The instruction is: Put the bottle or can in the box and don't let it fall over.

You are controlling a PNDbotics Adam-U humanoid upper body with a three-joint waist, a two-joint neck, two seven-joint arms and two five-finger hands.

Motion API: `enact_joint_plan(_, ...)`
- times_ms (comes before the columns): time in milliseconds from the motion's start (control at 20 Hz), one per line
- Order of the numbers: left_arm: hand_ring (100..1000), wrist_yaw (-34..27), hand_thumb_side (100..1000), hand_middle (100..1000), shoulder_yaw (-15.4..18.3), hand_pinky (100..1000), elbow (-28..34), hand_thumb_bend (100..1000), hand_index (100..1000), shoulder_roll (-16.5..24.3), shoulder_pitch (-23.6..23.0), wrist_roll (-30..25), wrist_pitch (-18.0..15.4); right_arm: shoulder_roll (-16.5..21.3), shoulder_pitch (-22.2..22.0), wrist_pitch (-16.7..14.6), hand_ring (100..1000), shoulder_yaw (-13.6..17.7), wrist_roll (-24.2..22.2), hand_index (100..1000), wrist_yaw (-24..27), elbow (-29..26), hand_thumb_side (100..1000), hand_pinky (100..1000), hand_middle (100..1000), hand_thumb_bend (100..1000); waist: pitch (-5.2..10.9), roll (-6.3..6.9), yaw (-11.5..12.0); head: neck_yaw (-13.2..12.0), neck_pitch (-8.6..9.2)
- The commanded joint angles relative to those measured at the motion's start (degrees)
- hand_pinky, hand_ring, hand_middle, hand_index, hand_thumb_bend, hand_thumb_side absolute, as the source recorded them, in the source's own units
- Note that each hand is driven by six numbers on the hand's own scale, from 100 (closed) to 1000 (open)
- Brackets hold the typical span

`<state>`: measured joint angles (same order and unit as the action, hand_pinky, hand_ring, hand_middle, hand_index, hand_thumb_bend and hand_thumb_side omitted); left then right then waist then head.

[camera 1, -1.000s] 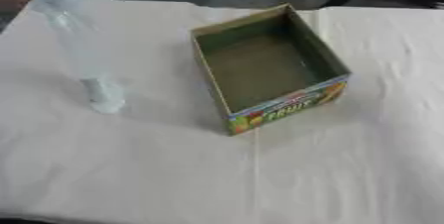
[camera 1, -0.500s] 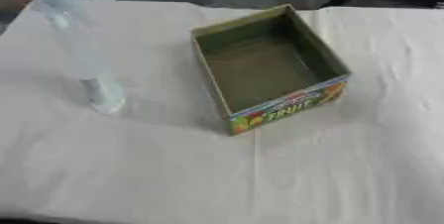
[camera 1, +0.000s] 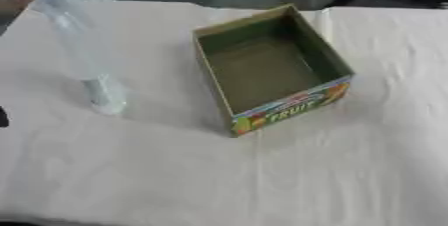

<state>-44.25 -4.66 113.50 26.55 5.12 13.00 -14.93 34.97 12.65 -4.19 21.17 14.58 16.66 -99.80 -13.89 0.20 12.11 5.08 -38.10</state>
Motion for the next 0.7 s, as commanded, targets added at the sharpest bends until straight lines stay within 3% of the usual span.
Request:
enact_joint_plan(50, 430, -5.3, 598, 378, -0.6, 289, 1.1, 752, 1000, 0.1, 0.1, -3.4, 1.0, 1.2, 0.6, 0.0, 889, 0.7, -0.1, 980, 0.3, -0.9, 771, 811, 1000, 100, 0.67, -0.11, 0.1, -0.3, 0.70)
enact_joint_plan(250, 336, -12.7, 614, 302, -1.6, 311, 1.1, 727, 1000, -0.6, 0.2, -6.8, 2.6, 1.1, 0.7, 0.1, 889, 0.7, -0.2, 980, 0.3, -0.9, 771, 811, 1000, 100, 0.69, -0.16, 0.2, -0.3, 0.66)
enact_joint_plan(400, 226, -18.0, 666, 256, -2.2, 226, 1.1, 689, 1000, -1.5, 1.1, -8.3, 4.1, 1.0, 0.7, 0.1, 889, 0.7, -0.3, 979, 0.5, -0.9, 771, 811, 1000, 100, 0.75, -0.22, 0.2, -0.4, 0.64)
enact_joint_plan(650, 169, -24.6, 741, 241, -2.8, 149, 1.1, 628, 1000, -2.4, 2.7, -8.9, 6.6, 1.0, 0.8, 0.1, 890, 0.6, -0.5, 978, 0.7, -0.8, 772, 812, 1000, 100, 0.79, -0.29, 0.1, -0.6, 0.54)
enact_joint_plan(700, 147, -25.7, 808, 227, -3.0, 120, 1.1, 571, 1000, -2.5, 3.0, -8.9, 6.9, 0.9, 0.8, 0.1, 891, 0.6, -0.6, 978, 0.7, -0.8, 772, 813, 1000, 100, 0.78, -0.29, 0.1, -0.6, 0.51)
